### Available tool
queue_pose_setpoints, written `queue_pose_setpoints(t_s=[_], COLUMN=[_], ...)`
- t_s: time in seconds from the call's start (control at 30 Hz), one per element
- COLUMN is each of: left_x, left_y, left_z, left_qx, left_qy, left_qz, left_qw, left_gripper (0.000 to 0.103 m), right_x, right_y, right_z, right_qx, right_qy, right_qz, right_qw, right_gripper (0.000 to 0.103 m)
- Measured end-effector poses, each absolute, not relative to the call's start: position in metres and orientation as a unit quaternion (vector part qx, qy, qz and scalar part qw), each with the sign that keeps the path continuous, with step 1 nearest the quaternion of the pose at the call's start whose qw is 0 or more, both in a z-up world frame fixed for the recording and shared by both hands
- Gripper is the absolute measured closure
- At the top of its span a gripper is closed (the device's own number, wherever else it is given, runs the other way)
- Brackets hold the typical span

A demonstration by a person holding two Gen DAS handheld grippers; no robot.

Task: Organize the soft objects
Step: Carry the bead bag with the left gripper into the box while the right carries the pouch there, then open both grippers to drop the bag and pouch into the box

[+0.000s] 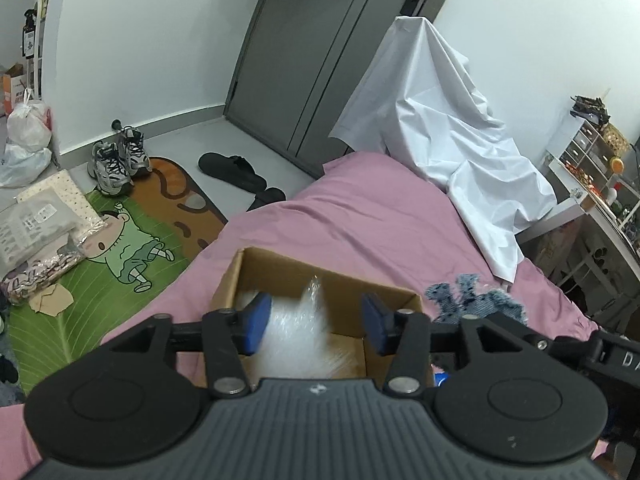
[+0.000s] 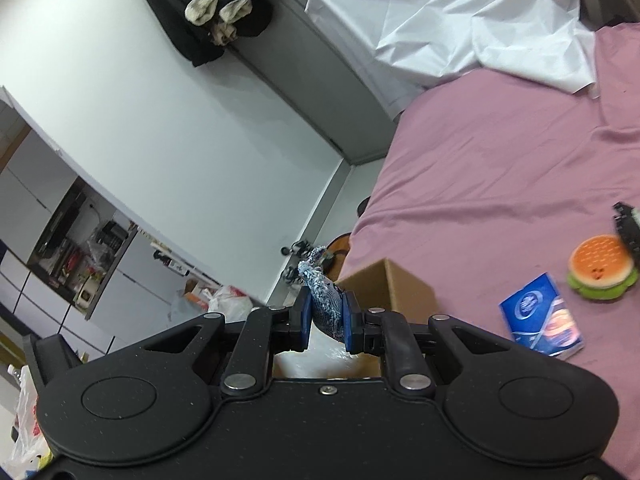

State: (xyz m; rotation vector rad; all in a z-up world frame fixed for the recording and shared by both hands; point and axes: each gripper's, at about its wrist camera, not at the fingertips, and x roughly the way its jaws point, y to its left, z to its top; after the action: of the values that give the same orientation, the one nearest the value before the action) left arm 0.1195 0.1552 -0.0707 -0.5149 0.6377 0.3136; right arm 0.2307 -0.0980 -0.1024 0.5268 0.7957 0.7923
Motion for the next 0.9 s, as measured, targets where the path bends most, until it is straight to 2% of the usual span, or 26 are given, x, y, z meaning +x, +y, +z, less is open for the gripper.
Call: queue_pose_setpoints(t_s=[0.07, 0.2, 0.3, 0.37, 0.57, 0.9], left_x=[0.118, 0.113, 0.112, 0.111, 0.110, 0.121], left_y=[0.157, 0.161, 0.161, 0.158, 0.142, 0.108], left_z=[-0.070, -0.067, -0.065, -0.062, -0.055, -0.044], left_qx=[-0.246, -0.252, -0.252, -0.245, -0.230, -0.206], left_qy=[0.305, 0.298, 0.297, 0.297, 0.292, 0.302], left_qz=[0.163, 0.165, 0.168, 0.172, 0.185, 0.165], left_qw=[0.906, 0.906, 0.906, 0.907, 0.910, 0.916], left_gripper=[0.039, 0.037, 0.033, 0.027, 0.017, 0.013], right_x=[0.230, 0.230, 0.232, 0.230, 0.223, 0.220], right_y=[-0.094, -0.088, -0.086, -0.089, -0.111, -0.154], right_z=[-0.104, -0.105, -0.107, -0.108, -0.106, -0.105], right_qx=[0.245, 0.244, 0.240, 0.241, 0.250, 0.261], right_qy=[0.377, 0.380, 0.394, 0.396, 0.391, 0.375], right_qz=[0.373, 0.378, 0.371, 0.365, 0.353, 0.312], right_qw=[0.812, 0.808, 0.806, 0.808, 0.813, 0.833], right_gripper=[0.088, 0.086, 0.069, 0.056, 0.048, 0.030])
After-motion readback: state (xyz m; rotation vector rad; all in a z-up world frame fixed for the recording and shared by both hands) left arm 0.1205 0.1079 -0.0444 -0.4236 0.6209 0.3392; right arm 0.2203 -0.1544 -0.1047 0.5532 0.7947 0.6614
